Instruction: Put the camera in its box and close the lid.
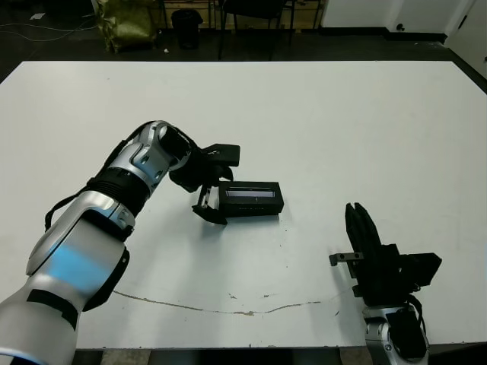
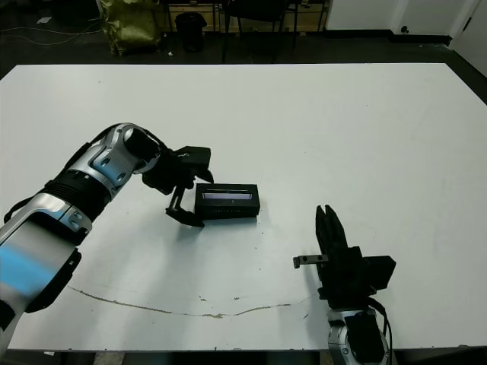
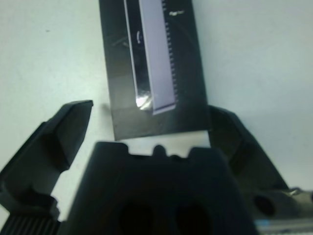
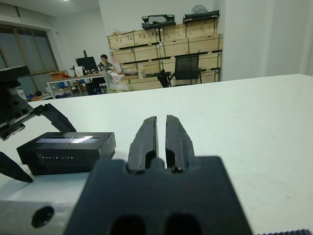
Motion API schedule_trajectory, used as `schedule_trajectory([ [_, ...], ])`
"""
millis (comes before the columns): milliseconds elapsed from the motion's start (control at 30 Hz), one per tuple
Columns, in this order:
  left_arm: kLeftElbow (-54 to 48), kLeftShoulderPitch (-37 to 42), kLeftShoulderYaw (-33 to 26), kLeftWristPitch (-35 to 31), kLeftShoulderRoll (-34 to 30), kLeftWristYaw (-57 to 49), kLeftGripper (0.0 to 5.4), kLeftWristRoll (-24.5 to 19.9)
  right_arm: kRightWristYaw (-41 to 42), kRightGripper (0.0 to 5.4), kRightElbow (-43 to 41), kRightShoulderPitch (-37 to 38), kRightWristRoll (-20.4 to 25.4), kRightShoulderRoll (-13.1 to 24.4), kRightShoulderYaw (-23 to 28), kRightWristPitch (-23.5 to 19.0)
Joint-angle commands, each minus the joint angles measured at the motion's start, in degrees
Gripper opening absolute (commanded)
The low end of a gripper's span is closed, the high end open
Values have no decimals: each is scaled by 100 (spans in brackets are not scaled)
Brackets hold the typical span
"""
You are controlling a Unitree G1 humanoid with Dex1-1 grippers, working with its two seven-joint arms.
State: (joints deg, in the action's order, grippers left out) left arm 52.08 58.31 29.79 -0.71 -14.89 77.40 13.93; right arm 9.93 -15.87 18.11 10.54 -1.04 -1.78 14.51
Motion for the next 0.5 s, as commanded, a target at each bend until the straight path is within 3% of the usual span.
schedule_trajectory([
  [33,87,-237,103,-40,-75,-98,539,212,61,0,156,-14,79,24,37,82],
  [333,255,-217,15,516,-279,89,539,107,-52,0,20,58,-13,16,17,-64],
  [500,391,-243,-51,357,-441,411,539,76,-45,0,24,55,-16,31,18,-70],
])
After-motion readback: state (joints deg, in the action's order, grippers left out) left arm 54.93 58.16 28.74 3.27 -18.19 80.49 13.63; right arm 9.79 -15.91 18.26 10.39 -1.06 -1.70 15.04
